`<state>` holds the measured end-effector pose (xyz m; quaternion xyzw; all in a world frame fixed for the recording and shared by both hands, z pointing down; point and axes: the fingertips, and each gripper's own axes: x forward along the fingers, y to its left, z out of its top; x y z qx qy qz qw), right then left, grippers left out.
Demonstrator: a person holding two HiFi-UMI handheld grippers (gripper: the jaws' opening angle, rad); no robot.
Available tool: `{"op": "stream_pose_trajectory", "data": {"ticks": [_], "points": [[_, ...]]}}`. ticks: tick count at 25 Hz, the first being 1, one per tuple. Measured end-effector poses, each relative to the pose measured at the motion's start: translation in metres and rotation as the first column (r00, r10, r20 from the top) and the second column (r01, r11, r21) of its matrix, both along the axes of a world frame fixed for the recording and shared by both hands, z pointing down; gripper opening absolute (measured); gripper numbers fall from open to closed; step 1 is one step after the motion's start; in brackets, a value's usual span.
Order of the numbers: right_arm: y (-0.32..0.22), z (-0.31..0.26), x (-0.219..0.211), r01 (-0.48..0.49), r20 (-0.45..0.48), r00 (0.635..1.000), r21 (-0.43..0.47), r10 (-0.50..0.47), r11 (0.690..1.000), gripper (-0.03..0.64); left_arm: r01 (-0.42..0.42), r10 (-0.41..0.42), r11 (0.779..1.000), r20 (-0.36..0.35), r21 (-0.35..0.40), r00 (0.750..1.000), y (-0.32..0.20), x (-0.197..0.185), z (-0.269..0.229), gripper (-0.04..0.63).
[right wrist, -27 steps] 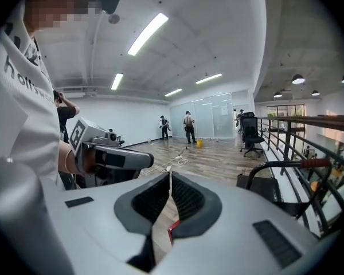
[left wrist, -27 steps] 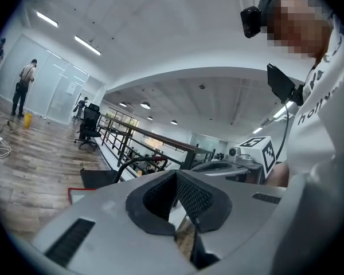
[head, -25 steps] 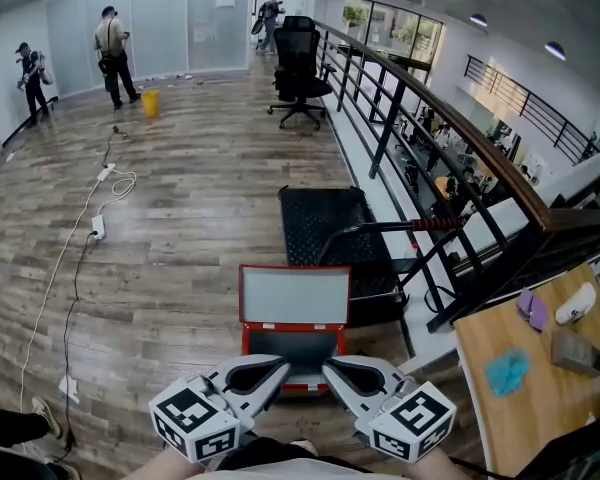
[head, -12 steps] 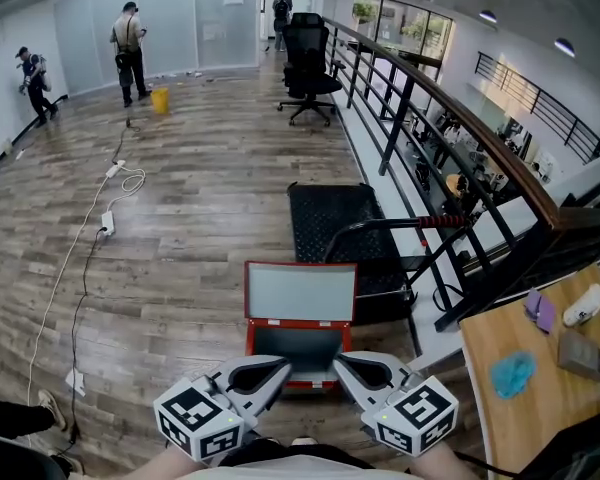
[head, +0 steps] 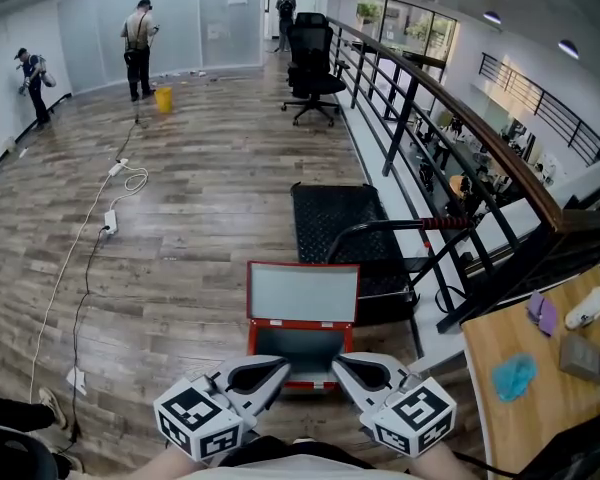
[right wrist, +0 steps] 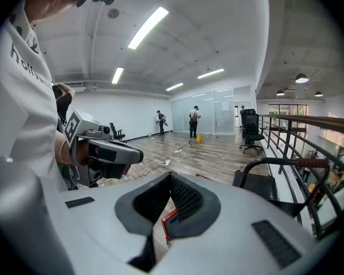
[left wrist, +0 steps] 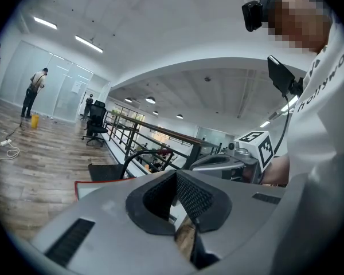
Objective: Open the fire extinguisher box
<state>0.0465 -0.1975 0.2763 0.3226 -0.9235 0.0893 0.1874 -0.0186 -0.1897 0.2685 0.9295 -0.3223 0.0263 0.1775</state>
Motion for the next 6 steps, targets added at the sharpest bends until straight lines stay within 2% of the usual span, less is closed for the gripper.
{"op": "stream_pose_trajectory", "data": {"ticks": [6], "points": [[0.0010, 0.0008, 0.0014, 0.007, -0.014, 1.000, 0.007, -0.007, 1.000, 0.009, 0.003, -0.003, 1.000, -0.003, -0.001, 1.000, -0.0005, 0.0026, -0.0007, 0.006]]}}
